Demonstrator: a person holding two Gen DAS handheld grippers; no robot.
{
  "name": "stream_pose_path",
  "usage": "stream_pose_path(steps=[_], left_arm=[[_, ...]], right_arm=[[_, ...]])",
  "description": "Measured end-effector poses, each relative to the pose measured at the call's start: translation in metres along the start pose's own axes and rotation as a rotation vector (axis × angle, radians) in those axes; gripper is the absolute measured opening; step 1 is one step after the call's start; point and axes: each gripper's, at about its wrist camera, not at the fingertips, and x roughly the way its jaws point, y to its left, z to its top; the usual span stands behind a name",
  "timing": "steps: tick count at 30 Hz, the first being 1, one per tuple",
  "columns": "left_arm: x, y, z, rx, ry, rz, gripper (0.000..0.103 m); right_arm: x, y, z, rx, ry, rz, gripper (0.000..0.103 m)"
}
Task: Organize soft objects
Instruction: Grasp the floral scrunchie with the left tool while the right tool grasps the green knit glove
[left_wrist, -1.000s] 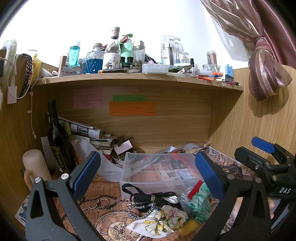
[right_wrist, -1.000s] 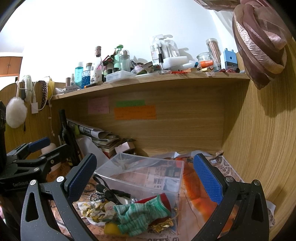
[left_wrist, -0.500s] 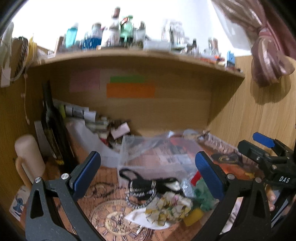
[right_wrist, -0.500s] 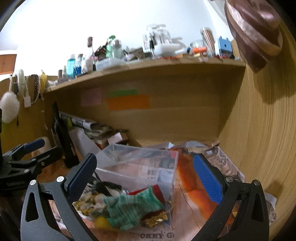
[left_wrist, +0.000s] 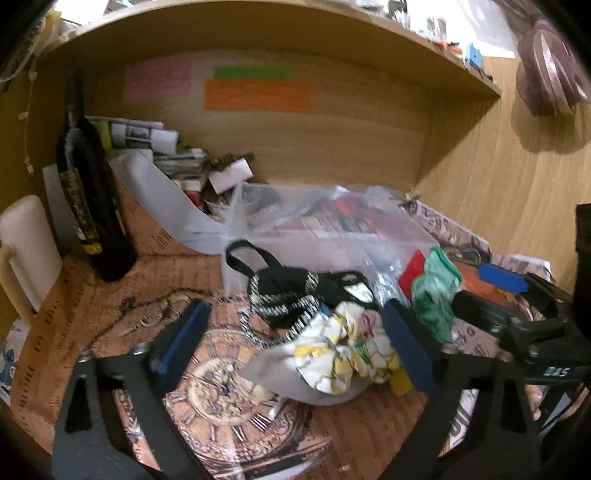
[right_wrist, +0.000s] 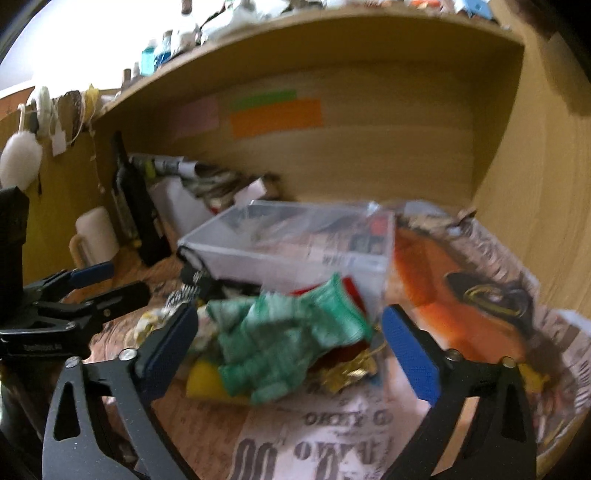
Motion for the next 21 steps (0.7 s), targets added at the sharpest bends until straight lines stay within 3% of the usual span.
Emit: stream_pose_path(steps=[5,8,10,12,17,21], left_arm=[[0.009,-0.005,-0.005,0.007,0.05,-0.032,0.075],[0.012,-0.002,-0.009,-0.001,0.073,-0.033,0.074],[0.016,0.001,-0.012,-0.012,0.094,-0.035,0.066],[0.021,0.004,-0.015,-0.018,0.121,-0.054,0.058],[0.021,-0.007,-0.024,0.029,0.146,-0.068,0.054],[0.021,-0.008,-0.024,0.047,0.156,-0.055,0.044]], right_arm=[[0.013,0.0,-0.008,0.02,0.065,0.055,0.076],[0.018,0.005,-0.01,0.006,0.079,0.059,0.076],[0.022,0.005,-0.011,0.007,0.094,0.063,0.071],[0.027,0.005,-0.012,0.011,0.111,0.054,0.059],[0.031,-0.003,-0.012,0.04,0.128,0.056,0.045],[0.032,-0.004,-0.012,0.048,0.122,0.042,0.031]])
